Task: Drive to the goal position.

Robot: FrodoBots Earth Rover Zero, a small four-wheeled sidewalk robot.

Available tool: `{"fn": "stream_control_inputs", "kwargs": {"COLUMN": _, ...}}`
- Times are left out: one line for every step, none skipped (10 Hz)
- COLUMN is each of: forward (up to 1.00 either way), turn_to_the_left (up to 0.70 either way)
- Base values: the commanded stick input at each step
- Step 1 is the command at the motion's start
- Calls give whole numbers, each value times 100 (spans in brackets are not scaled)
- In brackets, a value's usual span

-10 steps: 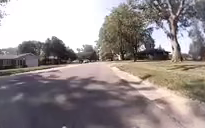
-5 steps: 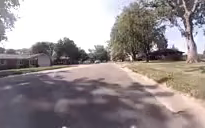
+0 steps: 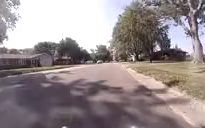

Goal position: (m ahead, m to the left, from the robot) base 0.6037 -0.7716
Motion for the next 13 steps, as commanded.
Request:
{"fn": "stream_control_inputs", "kwargs": {"forward": 69, "turn_to_the_left": 4}}
{"fn": "stream_control_inputs", "kwargs": {"forward": 69, "turn_to_the_left": 4}}
{"fn": "stream_control_inputs", "kwargs": {"forward": 69, "turn_to_the_left": 4}}
{"fn": "stream_control_inputs", "kwargs": {"forward": 69, "turn_to_the_left": 4}}
{"fn": "stream_control_inputs", "kwargs": {"forward": 70, "turn_to_the_left": 3}}
{"fn": "stream_control_inputs", "kwargs": {"forward": 70, "turn_to_the_left": 3}}
{"fn": "stream_control_inputs", "kwargs": {"forward": 70, "turn_to_the_left": 3}}
{"fn": "stream_control_inputs", "kwargs": {"forward": 70, "turn_to_the_left": 3}}
{"fn": "stream_control_inputs", "kwargs": {"forward": 70, "turn_to_the_left": 3}}
{"fn": "stream_control_inputs", "kwargs": {"forward": 70, "turn_to_the_left": 3}}
{"fn": "stream_control_inputs", "kwargs": {"forward": 70, "turn_to_the_left": 3}}
{"fn": "stream_control_inputs", "kwargs": {"forward": 70, "turn_to_the_left": 3}}
{"fn": "stream_control_inputs", "kwargs": {"forward": 70, "turn_to_the_left": 3}}
